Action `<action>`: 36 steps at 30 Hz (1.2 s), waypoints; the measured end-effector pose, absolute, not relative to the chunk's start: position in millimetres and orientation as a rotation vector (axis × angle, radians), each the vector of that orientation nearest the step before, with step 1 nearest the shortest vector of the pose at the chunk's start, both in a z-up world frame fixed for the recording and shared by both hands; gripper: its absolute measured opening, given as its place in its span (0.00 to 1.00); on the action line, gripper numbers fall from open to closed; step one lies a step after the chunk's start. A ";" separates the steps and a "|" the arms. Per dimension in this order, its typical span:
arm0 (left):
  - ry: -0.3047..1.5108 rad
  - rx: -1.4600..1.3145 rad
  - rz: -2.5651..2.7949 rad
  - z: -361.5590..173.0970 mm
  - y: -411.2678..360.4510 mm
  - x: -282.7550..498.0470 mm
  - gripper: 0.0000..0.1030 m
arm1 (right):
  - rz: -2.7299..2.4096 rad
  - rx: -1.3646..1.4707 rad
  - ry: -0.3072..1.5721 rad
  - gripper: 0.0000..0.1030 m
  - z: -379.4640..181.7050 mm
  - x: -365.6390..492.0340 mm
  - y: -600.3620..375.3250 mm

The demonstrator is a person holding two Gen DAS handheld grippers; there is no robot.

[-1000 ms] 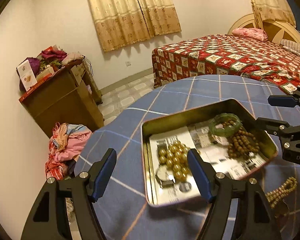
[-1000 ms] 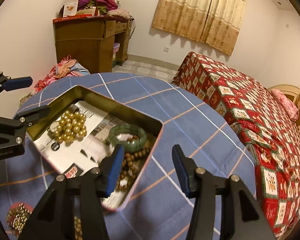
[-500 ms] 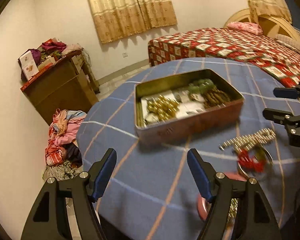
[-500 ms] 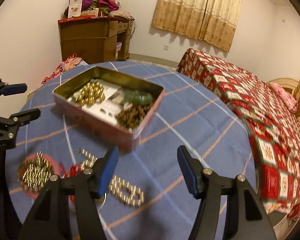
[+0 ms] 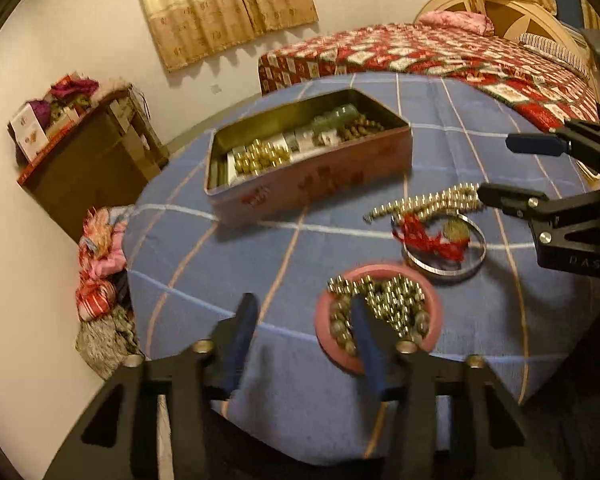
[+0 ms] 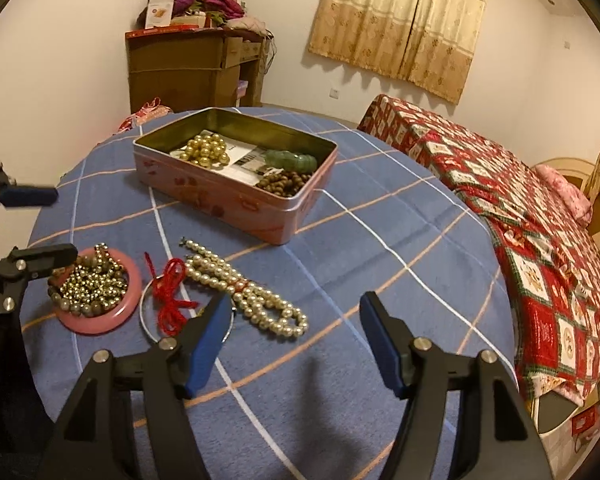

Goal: Organize jewelry

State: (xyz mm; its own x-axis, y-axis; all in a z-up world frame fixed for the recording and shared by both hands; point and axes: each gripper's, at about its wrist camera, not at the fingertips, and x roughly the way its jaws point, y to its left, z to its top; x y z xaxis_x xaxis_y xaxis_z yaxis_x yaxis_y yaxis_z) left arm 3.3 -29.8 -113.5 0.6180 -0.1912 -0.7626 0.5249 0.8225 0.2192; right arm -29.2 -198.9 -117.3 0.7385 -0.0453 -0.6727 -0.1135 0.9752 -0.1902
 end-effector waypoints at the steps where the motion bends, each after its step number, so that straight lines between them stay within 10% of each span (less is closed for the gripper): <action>1: 0.816 0.449 -0.434 -115.6 -30.2 3.1 0.40 | 0.043 -0.227 0.740 0.67 -117.9 -29.2 -197.7; 6: 0.838 0.431 -0.462 -120.5 -33.1 3.5 0.39 | 0.051 -0.224 0.749 0.67 -123.3 -27.8 -197.3; 11: 0.849 0.402 -0.475 -123.8 -31.0 7.4 0.08 | 0.046 -0.206 0.748 0.67 -124.0 -27.7 -200.9; 36: 0.668 0.231 -0.464 -71.4 -15.7 60.0 0.07 | 0.040 -0.140 0.795 0.67 -134.3 -10.2 -216.7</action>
